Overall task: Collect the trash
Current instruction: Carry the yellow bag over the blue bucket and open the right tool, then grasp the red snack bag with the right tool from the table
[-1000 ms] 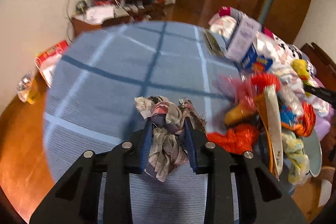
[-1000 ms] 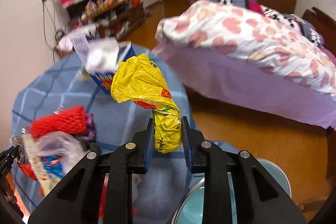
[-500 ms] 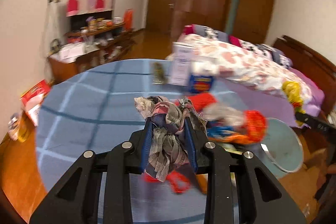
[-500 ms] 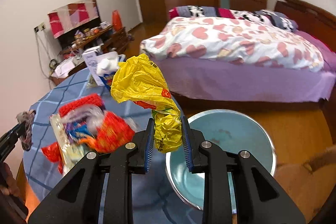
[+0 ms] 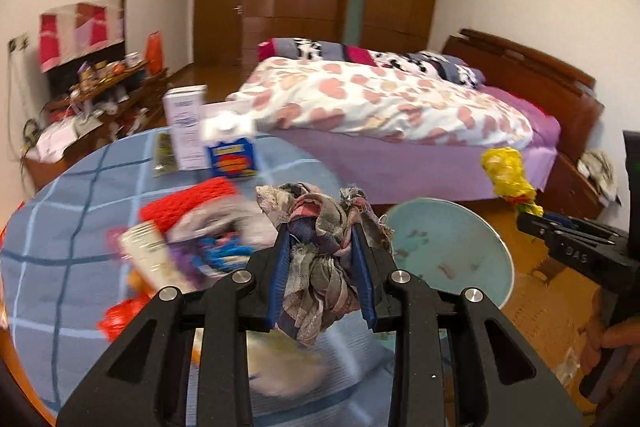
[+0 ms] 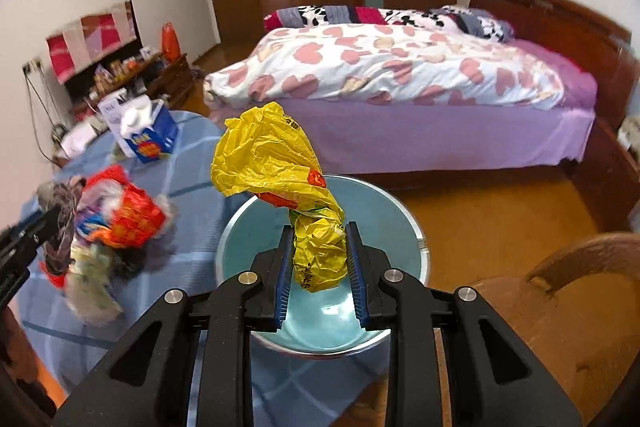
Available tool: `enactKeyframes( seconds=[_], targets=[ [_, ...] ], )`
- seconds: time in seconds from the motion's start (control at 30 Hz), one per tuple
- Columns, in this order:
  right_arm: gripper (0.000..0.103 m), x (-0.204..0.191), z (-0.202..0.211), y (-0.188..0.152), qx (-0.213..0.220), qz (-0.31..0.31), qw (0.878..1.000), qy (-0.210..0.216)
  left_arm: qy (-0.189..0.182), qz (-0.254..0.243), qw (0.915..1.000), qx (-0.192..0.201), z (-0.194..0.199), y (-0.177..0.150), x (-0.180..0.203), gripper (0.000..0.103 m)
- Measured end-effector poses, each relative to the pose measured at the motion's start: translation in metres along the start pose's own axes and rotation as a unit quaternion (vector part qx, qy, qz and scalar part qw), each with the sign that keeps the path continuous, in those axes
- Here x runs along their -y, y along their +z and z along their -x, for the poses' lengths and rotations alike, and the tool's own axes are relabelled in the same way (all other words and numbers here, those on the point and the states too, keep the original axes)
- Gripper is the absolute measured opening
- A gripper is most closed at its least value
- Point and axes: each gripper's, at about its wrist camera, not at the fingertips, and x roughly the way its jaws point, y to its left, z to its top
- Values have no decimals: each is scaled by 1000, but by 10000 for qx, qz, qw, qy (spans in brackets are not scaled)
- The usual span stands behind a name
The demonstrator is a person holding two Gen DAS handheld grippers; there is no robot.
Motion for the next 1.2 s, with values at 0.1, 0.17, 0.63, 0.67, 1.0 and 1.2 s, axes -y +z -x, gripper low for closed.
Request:
enactKeyframes(
  seconds=[0.1,0.17,0.63,0.67,1.0,1.2],
  targets=[
    [26,12,-9,-4,-154,-104,9998,-50,-171,-153,9997,-93,-15,1,24,30],
    [26,21,-19,-6,-280,-153,9994,-119,-245,-245,9993,-151,-25,1,39,30],
    [42,57,-71,-27,-1254,-544,9906,48,-401,-570,9944,-793,-89,-5,111,43],
    [43,59,-71,-28,-1261,-594,9902,68,-384,-605,9943,-791,-89,-5,114,49],
    [60,67,-48,-15,-749,-949,9927,-21,155,-733,9963,-425,-65,4,105,80],
    [68,58,-30,-10,-335,-1071,9937,-17,443,-669,9965,-237,-46,6,86,86]
  ],
)
